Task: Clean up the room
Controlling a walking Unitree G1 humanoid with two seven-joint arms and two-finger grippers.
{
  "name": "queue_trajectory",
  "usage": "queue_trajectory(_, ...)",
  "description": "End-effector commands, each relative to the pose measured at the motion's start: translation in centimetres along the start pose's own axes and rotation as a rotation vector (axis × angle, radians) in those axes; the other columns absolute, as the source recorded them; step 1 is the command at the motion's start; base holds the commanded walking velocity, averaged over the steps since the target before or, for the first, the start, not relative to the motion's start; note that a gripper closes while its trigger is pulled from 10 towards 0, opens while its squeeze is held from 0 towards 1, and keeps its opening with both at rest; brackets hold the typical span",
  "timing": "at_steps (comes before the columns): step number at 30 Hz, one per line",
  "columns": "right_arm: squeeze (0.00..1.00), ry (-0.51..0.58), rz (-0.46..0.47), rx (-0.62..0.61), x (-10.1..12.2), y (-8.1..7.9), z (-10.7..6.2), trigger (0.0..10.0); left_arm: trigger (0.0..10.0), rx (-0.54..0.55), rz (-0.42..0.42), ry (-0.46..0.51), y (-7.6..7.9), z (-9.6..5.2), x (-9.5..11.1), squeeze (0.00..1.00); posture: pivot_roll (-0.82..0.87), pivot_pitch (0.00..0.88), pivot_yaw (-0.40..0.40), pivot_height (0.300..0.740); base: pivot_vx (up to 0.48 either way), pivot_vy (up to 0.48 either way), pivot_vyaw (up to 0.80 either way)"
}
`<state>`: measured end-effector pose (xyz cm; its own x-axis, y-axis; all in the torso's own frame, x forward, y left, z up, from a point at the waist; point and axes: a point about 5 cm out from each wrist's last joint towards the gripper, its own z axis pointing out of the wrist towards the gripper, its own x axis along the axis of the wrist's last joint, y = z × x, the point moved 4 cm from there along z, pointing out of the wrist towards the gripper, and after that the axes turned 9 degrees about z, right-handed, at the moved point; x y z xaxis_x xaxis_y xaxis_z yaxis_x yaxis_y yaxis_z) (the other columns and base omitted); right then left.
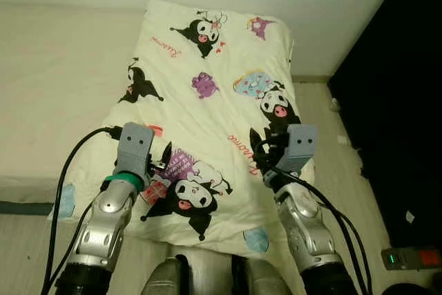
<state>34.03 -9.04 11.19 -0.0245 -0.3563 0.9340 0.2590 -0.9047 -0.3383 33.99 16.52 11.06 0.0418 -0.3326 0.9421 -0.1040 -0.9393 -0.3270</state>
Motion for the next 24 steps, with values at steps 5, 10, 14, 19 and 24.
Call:
queue_trajectory(5, 0.00, -0.011, 0.005, -0.003, -0.5, 0.1, 0.0, 10.0, 10.0, -0.019, 0.007, -0.041, 1.0, -0.3, -1.1, 0.00, -0.02, 0.078, 0.009, 0.740, 0.000, 0.000, 0.00)
queue_trajectory(10, 0.00, -0.011, 0.007, -0.029, -0.5, 0.8, -0.1, 10.0, 10.0, -0.011, 0.017, -0.054, 0.8, -0.4, -1.5, 0.00, -0.03, 0.080, 0.015, 0.740, 0.000, 0.000, 0.00)
queue_trajectory(14, 0.00, -0.010, -0.003, -0.033, -0.4, 1.1, -0.1, 10.0, 10.0, -0.008, 0.025, -0.062, 0.7, -0.3, -1.7, 0.00, -0.03, 0.081, 0.020, 0.740, 0.000, 0.000, 0.00)
queue_trajectory(19, 0.00, 0.002, -0.012, -0.035, -0.2, 1.0, 0.0, 10.0, 10.0, -0.004, 0.025, -0.063, 0.5, -0.2, -1.7, 0.00, -0.03, 0.079, 0.023, 0.740, 0.000, 0.000, 0.00)
queue_trajectory(24, 0.00, 0.005, -0.017, -0.023, -0.3, 0.7, 0.1, 10.0, 10.0, -0.008, 0.020, -0.064, 0.7, -0.2, -1.8, 0.00, -0.04, 0.081, 0.028, 0.740, 0.000, 0.000, 0.00)
